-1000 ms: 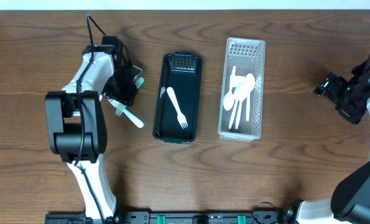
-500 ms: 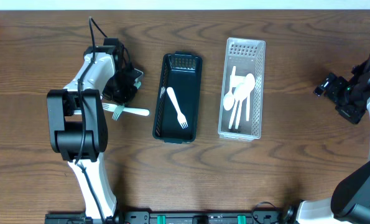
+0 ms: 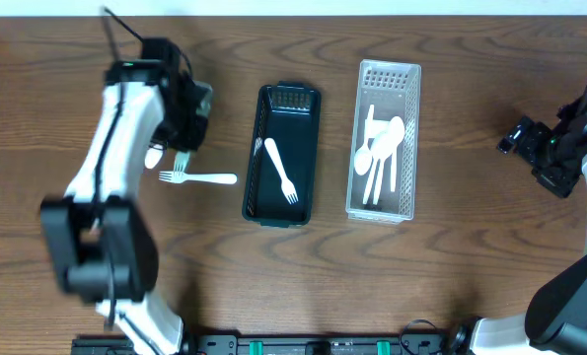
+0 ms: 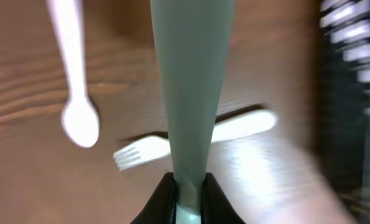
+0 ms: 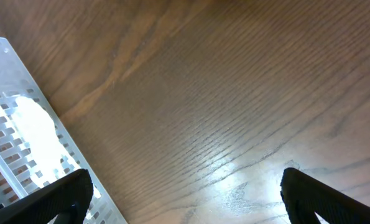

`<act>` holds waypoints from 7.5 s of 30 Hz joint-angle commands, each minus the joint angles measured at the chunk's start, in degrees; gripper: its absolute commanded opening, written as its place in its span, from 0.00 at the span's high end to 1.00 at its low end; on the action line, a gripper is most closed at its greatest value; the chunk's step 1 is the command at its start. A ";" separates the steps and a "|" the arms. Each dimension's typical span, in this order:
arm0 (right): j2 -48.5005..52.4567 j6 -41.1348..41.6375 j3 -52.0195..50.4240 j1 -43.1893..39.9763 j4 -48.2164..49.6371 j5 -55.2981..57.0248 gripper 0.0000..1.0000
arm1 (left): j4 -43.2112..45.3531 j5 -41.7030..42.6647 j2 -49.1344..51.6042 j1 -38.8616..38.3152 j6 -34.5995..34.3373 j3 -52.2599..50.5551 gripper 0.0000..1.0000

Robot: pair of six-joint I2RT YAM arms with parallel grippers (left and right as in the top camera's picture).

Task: Pack container
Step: 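Grasp the mint spoon with the left gripper and carry it right, then drop the mint spoon into the black tray, then lower the left gripper onto the white fork and grasp it, then carry the white fork right and release it into the black tray, then move the left gripper to the last white spoon and grasp it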

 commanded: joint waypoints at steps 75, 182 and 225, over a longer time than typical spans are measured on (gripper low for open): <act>0.42 -1.07 -0.26 -0.37 -2.01 -0.22 0.01 | 10.88 -8.48 5.53 -1.42 -114.07 -16.00 0.44; 0.42 -1.05 -0.26 -0.37 -0.79 -0.24 0.01 | 13.64 -13.97 -11.52 -3.69 -24.24 -7.43 0.54; 0.42 -1.07 -0.26 -0.37 -0.94 1.11 0.01 | 18.88 -4.17 17.90 12.98 7.19 -7.43 0.42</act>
